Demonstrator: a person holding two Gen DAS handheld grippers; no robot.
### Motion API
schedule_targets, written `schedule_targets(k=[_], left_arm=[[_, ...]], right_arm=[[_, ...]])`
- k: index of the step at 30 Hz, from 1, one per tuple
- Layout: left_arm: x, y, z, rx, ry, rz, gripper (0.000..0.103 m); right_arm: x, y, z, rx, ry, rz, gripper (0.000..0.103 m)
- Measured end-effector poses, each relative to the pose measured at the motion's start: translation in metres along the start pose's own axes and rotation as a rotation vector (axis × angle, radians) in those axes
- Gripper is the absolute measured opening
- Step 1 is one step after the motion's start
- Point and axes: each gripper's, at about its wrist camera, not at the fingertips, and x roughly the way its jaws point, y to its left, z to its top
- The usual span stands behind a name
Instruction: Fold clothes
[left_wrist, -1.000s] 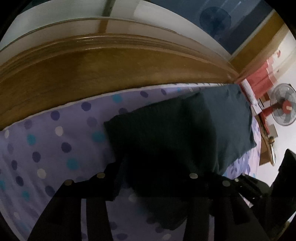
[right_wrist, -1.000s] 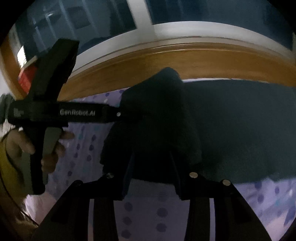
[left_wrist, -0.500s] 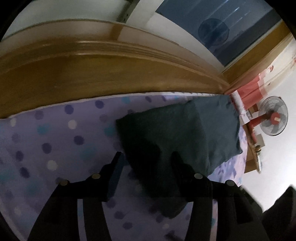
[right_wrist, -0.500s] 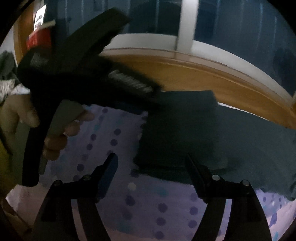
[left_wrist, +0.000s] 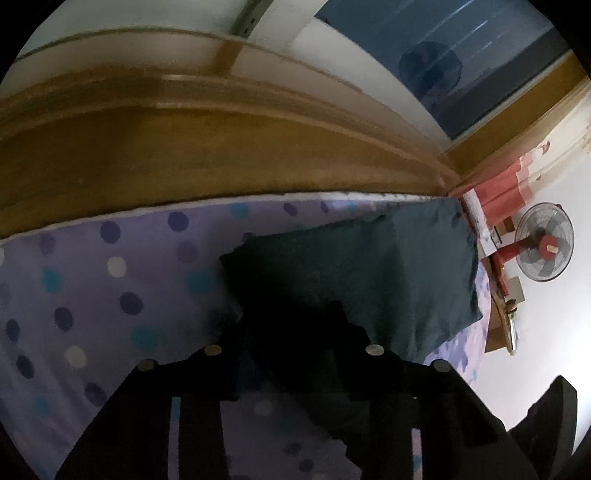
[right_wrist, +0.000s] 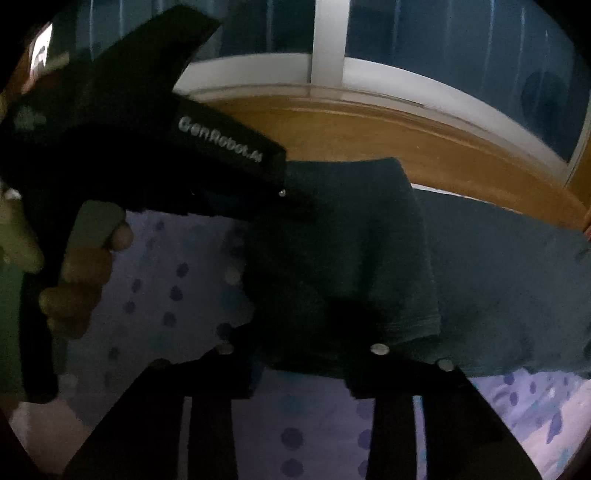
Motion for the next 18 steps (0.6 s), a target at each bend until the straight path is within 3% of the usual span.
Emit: schedule_targets(k=[6,14,18], left_arm=[[-0.016,-0.035,0.006,0.050,-0.051,0.042,0.029],[-0.020,-0.085,0.020,0.119,-0.073,0.070,0.029],[-0.009,-0.114,0.027,0.155,-0.071,0.066,0.029]], right_arm=[[-0.024,-0.027,0.002,0.064,-0.054,0.098,0.022],[-0.058,-0.065,0.002,0.162,-0.112,0.200,0.022],[-0.065,-0.091,0.001,0.208,-0.125,0.205,0.022]])
